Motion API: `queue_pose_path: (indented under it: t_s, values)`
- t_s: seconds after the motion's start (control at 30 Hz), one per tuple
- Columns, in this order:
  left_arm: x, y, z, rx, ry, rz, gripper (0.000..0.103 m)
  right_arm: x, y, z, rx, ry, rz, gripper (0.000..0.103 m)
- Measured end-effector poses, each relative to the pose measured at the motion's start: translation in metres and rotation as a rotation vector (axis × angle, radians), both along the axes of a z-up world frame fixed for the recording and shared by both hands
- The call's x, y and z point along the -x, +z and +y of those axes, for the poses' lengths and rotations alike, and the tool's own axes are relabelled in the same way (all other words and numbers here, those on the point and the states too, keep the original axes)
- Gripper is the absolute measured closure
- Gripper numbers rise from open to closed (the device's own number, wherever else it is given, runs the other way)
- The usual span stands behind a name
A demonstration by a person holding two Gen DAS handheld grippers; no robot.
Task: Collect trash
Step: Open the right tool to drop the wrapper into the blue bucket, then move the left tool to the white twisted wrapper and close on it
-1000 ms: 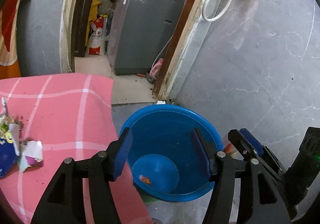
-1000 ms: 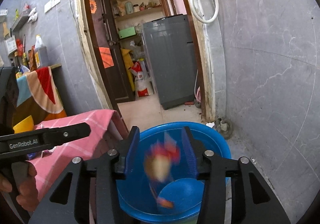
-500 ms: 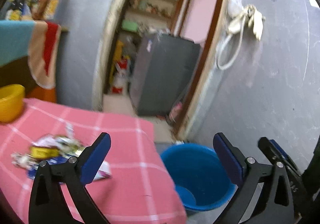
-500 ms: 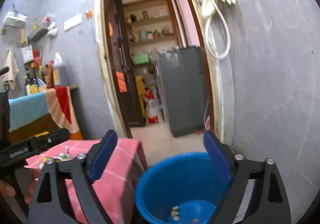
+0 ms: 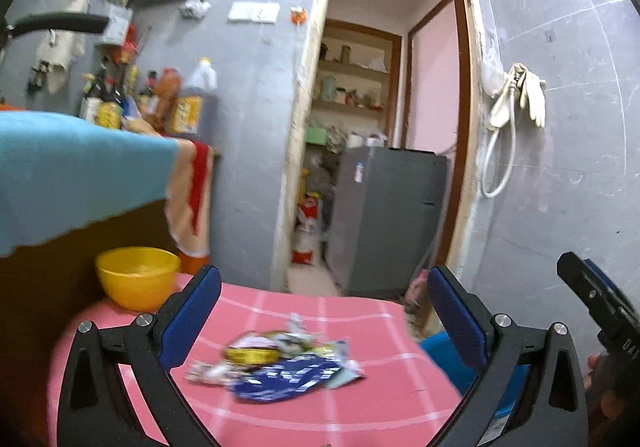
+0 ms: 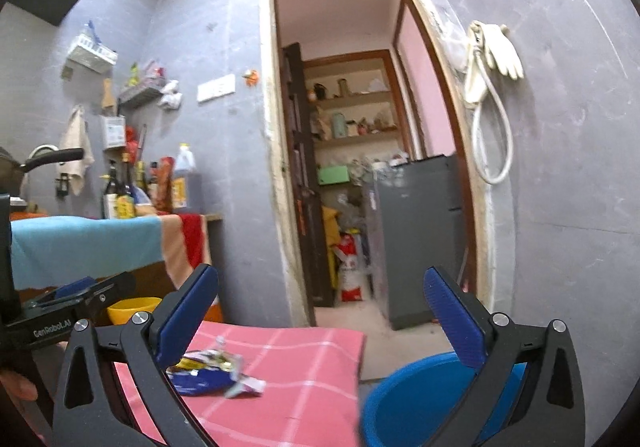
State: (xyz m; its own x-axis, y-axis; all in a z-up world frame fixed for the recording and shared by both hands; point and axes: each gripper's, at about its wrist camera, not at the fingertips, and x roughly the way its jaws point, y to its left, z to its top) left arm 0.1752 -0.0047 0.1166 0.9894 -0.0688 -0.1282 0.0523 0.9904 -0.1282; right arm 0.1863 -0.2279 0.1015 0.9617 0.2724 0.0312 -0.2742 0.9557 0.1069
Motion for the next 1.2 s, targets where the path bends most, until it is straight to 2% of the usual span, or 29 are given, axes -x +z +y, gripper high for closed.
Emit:
queue_pose_path:
  t_s: [0.2,0.4,0.6,0.83,0.97,1.13,1.2]
  values:
    - [0.019,-0.013,0.031,-0.044,0.058,-0.019,0.002,0.003,-0.006,0.034,0.029,0.053,-0.016,0.000]
    - [0.023,-0.035,0.056,-0.080,0.073,0.029,0.002,-0.005,-0.020,0.060,0.103,0.096,0.034,0.000]
    - [0.015,-0.057,0.075,-0.062,0.065,0.130,0.002,-0.020,-0.041,0.076,0.200,0.108,0.129,0.000]
    - [-0.007,-0.077,0.084,-0.032,0.068,0.292,0.002,-0.038,-0.062,0.084,0.262,0.115,0.228,0.000]
    - [-0.022,-0.083,0.088,0.005,0.062,0.384,0.002,-0.056,-0.073,0.093,0.324,0.121,0.331,0.000]
    - [-0.038,-0.091,0.087,0.004,0.045,0.459,0.003,-0.081,-0.086,0.104,0.395,0.144,0.459,0.000]
    - [-0.048,-0.095,0.089,0.006,0.034,0.487,0.007,-0.088,-0.090,0.108,0.413,0.158,0.495,0.000]
